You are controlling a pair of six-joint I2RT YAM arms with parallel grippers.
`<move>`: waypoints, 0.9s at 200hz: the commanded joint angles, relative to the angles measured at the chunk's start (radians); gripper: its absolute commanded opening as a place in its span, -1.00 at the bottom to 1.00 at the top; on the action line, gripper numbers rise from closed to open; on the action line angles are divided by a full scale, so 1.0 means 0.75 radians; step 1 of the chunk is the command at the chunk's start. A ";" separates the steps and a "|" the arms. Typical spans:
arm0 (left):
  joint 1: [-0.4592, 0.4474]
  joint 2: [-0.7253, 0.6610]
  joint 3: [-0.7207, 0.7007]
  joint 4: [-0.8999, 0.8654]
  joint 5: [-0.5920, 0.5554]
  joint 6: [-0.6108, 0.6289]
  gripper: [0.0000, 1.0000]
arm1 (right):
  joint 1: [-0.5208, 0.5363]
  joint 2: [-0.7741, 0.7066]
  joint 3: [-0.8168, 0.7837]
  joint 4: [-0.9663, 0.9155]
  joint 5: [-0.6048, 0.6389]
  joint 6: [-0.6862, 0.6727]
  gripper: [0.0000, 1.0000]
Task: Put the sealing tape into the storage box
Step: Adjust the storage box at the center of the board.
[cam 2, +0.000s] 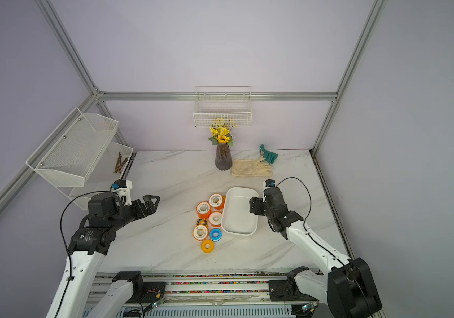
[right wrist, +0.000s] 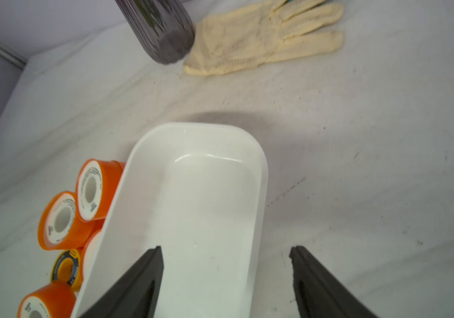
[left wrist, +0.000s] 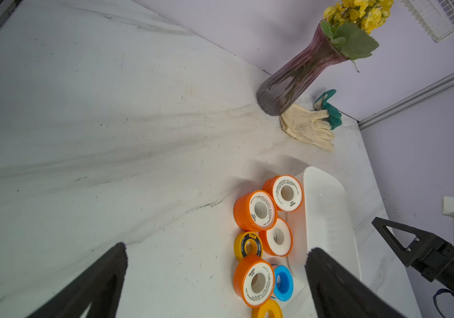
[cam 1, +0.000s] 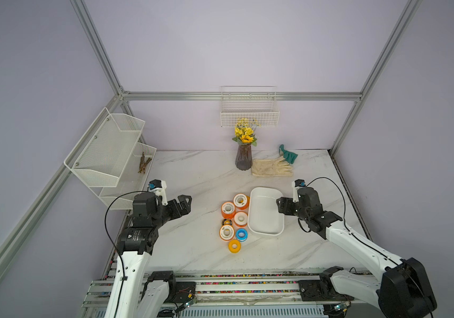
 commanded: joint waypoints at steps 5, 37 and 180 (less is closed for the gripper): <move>0.001 -0.043 -0.015 -0.025 -0.045 0.063 1.00 | 0.009 0.099 0.064 -0.094 0.009 0.007 0.36; 0.030 -0.027 -0.014 -0.033 -0.013 0.064 0.95 | 0.019 0.193 0.090 -0.099 0.023 0.003 -0.05; 0.037 -0.015 -0.018 -0.033 -0.018 0.064 0.93 | 0.033 0.309 0.213 -0.269 0.209 -0.061 -0.87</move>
